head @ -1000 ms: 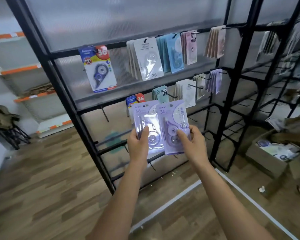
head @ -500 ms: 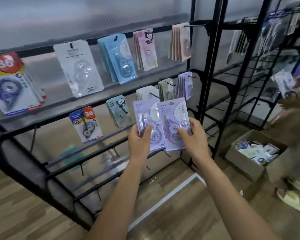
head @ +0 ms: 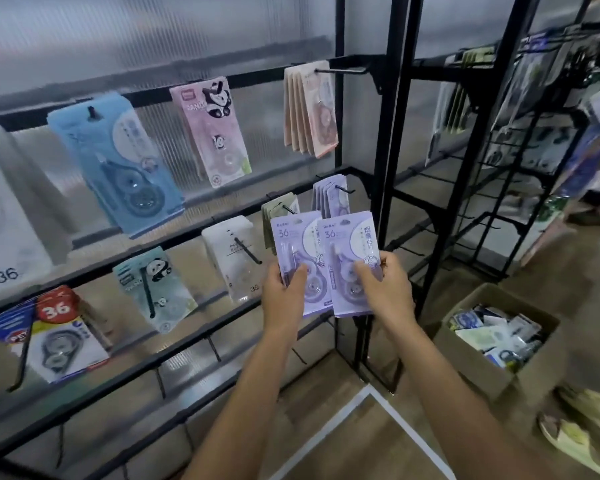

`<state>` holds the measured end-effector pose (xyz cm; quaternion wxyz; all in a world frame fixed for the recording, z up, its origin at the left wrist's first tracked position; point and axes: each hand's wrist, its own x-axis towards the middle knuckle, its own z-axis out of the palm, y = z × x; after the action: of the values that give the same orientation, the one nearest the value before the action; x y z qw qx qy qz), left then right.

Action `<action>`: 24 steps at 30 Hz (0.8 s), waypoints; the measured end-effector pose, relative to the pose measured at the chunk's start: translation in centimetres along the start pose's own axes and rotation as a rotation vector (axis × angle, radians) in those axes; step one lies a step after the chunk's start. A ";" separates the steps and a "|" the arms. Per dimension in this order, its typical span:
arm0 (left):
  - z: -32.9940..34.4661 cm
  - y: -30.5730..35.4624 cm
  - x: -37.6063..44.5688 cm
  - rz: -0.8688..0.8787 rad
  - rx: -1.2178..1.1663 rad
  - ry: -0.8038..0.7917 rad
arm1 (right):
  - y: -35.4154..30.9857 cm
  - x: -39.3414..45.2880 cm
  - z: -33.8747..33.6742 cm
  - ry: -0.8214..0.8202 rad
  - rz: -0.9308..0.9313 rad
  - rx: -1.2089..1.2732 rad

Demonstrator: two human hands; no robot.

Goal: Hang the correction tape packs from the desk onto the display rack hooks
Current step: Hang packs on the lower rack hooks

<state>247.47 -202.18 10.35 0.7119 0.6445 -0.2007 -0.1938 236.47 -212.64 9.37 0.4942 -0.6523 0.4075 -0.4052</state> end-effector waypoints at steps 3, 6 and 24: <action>2.2 -0.9 2.1 -0.002 0.002 0.020 | 1.4 3.6 0.1 -0.046 0.016 0.033; 4.6 -1.8 3.9 -0.001 -0.011 0.071 | 2.5 7.4 0.2 -0.128 0.045 0.098; 14.7 -4.7 10.6 0.126 0.076 0.384 | 8.0 23.6 0.0 -0.392 0.065 0.177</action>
<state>248.47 -220.63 7.39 0.7229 0.6822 -0.1085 -0.0148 243.43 -236.12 4.57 0.6323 -0.6592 0.2870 -0.2887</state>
